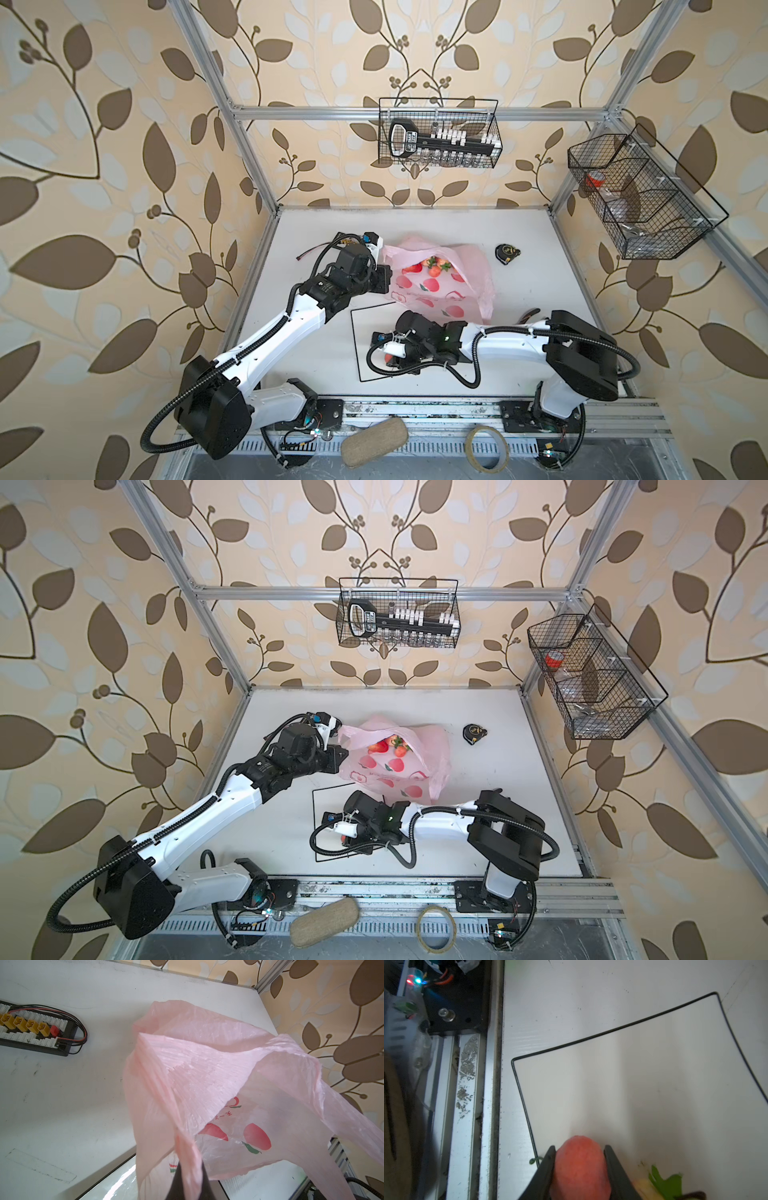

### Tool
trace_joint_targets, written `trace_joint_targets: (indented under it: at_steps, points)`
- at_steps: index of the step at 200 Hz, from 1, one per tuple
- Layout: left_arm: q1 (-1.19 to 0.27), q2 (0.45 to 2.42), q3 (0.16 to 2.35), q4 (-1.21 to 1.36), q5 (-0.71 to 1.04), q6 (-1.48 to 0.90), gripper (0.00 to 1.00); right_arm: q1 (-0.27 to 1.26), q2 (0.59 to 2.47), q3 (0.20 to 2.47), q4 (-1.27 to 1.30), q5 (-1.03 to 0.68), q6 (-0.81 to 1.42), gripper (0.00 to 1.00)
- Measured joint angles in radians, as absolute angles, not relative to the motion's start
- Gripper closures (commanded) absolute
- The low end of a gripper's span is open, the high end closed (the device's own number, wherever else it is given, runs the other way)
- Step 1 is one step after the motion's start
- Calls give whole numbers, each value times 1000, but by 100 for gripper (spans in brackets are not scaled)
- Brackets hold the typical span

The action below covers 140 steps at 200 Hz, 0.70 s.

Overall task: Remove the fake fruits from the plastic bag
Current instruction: 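Lift the apple out of the bag and carry it over the mat, then open the right gripper to release the apple onto the mat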

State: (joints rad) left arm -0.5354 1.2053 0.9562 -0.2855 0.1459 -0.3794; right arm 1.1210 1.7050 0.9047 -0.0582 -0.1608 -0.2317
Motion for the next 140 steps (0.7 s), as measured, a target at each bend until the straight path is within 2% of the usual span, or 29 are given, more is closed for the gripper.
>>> trace_joint_targets:
  at_steps: [21, 46, 94, 140]
  points:
    - [-535, 1205, 956, -287, 146, -379, 100, 1121, 1730, 912, -45, -152, -240, 51]
    - [-535, 1205, 956, -287, 148, -379, 100, 1121, 1731, 913, -35, -141, -246, 44]
    - [-535, 1205, 956, -287, 148, -379, 100, 1121, 1685, 908, -35, -135, -246, 42]
    - [-535, 1205, 956, -287, 148, -378, 100, 1122, 1429, 846, -33, -139, -227, 46]
